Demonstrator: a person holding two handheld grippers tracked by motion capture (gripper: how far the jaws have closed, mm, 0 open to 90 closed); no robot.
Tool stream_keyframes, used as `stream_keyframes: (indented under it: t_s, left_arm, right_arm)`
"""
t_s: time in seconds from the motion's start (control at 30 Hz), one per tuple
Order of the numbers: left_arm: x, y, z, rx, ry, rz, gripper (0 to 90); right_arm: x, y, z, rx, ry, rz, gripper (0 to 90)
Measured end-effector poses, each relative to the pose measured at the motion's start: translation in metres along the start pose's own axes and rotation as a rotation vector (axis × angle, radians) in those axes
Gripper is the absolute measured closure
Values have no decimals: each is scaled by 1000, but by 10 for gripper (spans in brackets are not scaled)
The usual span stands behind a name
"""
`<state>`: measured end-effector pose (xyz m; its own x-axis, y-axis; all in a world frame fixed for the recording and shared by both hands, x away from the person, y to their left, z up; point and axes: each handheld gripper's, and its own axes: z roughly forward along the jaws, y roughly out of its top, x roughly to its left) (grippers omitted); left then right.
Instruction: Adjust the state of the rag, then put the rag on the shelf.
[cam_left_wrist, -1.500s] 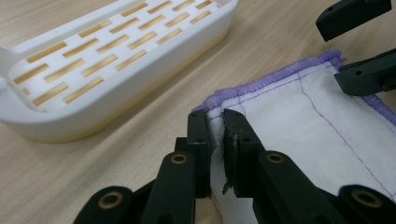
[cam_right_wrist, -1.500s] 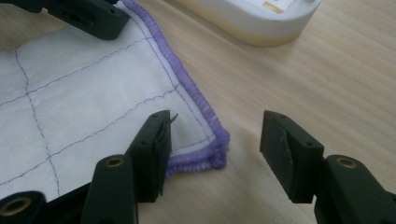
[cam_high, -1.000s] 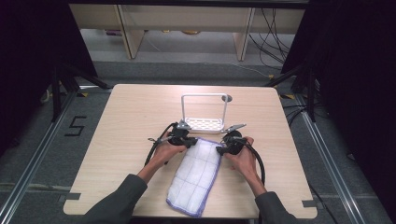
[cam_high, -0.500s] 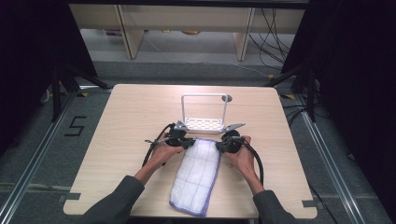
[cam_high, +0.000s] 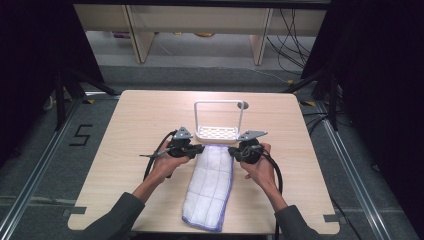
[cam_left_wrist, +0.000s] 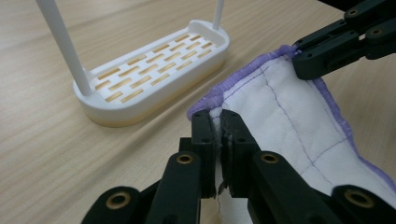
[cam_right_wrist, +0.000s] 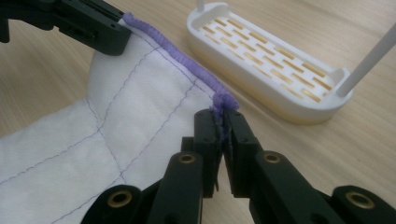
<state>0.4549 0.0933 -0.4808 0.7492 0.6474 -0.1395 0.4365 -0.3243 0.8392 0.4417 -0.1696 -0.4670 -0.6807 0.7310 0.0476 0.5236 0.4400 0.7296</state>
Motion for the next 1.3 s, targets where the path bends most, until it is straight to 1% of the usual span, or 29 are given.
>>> stream_keyframes:
  t_s: [0.03, 0.07, 0.1, 0.2, 0.33, 0.37, 0.43, 0.47, 0.5, 0.53, 0.57, 0.6, 0.67, 0.73, 0.77, 0.8, 0.83, 0.87, 0.9, 0.93, 0.97, 1.0, 1.03, 1.07, 1.1, 1.17, 1.2, 1.23, 1.3]
  left_arm:
    - [-1, 0, -4, -7, 0, 7, 840]
    - [-2, 0, -6, -7, 0, 11, 840]
    - [-3, 1, -10, -8, -1, 18, 840]
    - [-6, 1, -17, -9, 1, 33, 838]
    - [-8, 3, -24, -23, 1, 31, 837]
    - [-9, 3, -26, -32, 3, 31, 837]
    - [-9, 4, -29, -37, -2, 38, 837]
    - [-10, 5, -30, -42, -1, 37, 837]
    - [-10, 6, -32, -48, -1, 33, 837]
    - [-10, 7, -33, -48, 1, 36, 837]
    - [-11, 8, -35, -48, 5, 39, 836]
    - [-12, 8, -36, -49, 5, 35, 837]
    - [-12, 10, -38, -61, -4, 39, 837]
    - [-13, 13, -41, -59, 2, 37, 836]
    - [-13, 13, -42, -71, -3, 37, 836]
    - [-13, 15, -44, -70, 2, 34, 836]
    - [-13, 16, -45, -74, -2, 35, 836]
    - [-14, 17, -46, -77, 1, 35, 836]
    - [-14, 18, -47, -83, -2, 33, 836]
    - [-14, 18, -48, -84, 1, 42, 837]
    - [-14, 19, -49, -91, -2, 37, 837]
    - [-15, 20, -51, -93, 0, 35, 837]
    - [-16, 22, -52, -96, -6, 35, 837]
    - [-16, 23, -54, -100, -6, 36, 837]
    - [-17, 25, -55, -107, -13, 31, 837]
    - [-19, 29, -58, -112, -20, 28, 838]
    - [-20, 31, -59, -119, -25, 36, 838]
    - [-23, 34, -62, -126, -29, 37, 838]
    - [-26, 39, -65, -132, -36, 47, 838]
  right_arm:
    - [1, 1, 0, -3, 9, -5, 848]
    - [1, 2, -1, -15, 2, -26, 848]
    - [4, 2, -2, -22, 2, -9, 848]
    - [7, 6, -6, -34, 5, -33, 847]
    - [11, 8, -10, -45, 13, -20, 847]
    - [10, 9, -11, -51, 15, -30, 847]
    - [12, 10, -13, -42, 19, -27, 847]
    - [13, 11, -14, -42, 23, -14, 847]
    - [12, 11, -13, -60, 16, -36, 847]
    - [12, 12, -15, -57, 21, -42, 847]
    - [13, 13, -15, -74, 14, -47, 847]
    - [14, 14, -17, -59, 20, -40, 846]
    - [15, 15, -19, -59, 23, -37, 846]
    - [16, 17, -20, -74, 31, -38, 847]
    - [15, 18, -21, -68, 31, -49, 847]
    - [15, 18, -21, -81, 30, -60, 846]
    - [17, 19, -24, -70, 32, -34, 847]
    - [16, 19, -24, -90, 27, -56, 847]
    - [17, 19, -26, -88, 27, -48, 847]
    - [17, 20, -28, -92, 28, -64, 847]
    - [19, 21, -29, -92, 29, -50, 847]
    - [18, 22, -30, -106, 29, -77, 847]
    - [19, 23, -34, -96, 30, -62, 847]
    - [20, 25, -36, -109, 28, -73, 847]
    - [23, 26, -39, -101, 33, -49, 847]
    - [26, 27, -44, -111, 28, -48, 847]
    - [25, 28, -47, -116, 27, -70, 848]
    - [26, 29, -50, -130, 21, -75, 848]
    - [27, 30, -56, -134, 23, -70, 848]
